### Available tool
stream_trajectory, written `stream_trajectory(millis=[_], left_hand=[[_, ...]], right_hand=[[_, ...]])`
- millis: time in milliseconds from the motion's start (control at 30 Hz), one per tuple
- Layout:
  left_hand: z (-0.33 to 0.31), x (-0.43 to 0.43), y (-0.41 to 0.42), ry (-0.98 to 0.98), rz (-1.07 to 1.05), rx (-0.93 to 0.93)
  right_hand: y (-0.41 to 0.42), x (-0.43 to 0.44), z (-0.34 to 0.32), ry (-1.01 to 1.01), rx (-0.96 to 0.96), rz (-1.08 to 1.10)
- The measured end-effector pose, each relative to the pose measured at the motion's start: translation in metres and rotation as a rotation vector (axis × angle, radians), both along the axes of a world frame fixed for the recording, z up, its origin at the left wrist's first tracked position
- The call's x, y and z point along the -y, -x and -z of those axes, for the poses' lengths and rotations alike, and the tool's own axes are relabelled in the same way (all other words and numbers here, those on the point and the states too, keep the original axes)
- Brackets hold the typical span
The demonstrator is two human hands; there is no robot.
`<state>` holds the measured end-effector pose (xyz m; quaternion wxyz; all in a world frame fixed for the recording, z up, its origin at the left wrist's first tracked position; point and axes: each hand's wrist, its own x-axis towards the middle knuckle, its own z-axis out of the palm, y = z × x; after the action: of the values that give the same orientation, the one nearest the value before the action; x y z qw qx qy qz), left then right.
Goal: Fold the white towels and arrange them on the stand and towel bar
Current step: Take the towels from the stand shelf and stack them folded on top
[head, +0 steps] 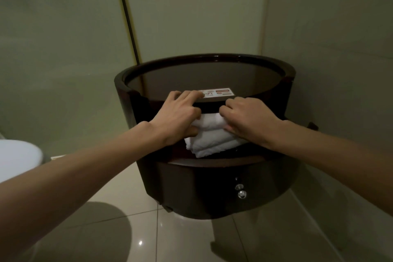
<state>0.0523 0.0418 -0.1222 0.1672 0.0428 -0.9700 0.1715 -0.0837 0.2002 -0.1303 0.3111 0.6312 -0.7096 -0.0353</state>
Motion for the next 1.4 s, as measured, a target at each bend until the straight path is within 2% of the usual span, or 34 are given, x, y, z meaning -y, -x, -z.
stream_trajectory(millis=[133, 300, 367, 567, 767, 867, 1067, 1267, 1400], left_hand=[[-0.002, -0.001, -0.012, -0.105, 0.059, -0.064], [-0.004, -0.003, -0.029, -0.327, 0.112, -0.073], [-0.007, -0.005, -0.033, -0.361, 0.127, -0.073], [-0.016, -0.004, -0.040, -0.367, 0.036, 0.017], [-0.024, -0.008, -0.030, -0.234, -0.106, 0.061], [-0.031, -0.007, -0.034, -0.271, -0.070, -0.016], [-0.048, 0.000, -0.034, -0.547, 0.008, -0.306], [-0.092, 0.012, -0.015, -0.766, 0.106, -0.447], [-0.128, 0.023, -0.002, -0.814, 0.190, -0.487]], right_hand=[[0.004, -0.010, -0.003, -0.046, -0.009, 0.059], [0.008, -0.016, -0.004, -0.063, -0.015, 0.089], [0.006, -0.015, -0.003, -0.085, -0.028, 0.078], [0.002, -0.012, -0.015, -0.067, 0.087, 0.048], [-0.002, -0.016, -0.028, -0.049, 0.269, 0.060], [-0.006, -0.020, -0.033, 0.003, 0.327, 0.039], [-0.011, -0.023, -0.061, 0.186, 0.549, -0.049], [0.007, -0.010, -0.105, 0.348, 0.586, -0.072], [0.023, -0.001, -0.135, 0.400, 0.594, -0.055]])
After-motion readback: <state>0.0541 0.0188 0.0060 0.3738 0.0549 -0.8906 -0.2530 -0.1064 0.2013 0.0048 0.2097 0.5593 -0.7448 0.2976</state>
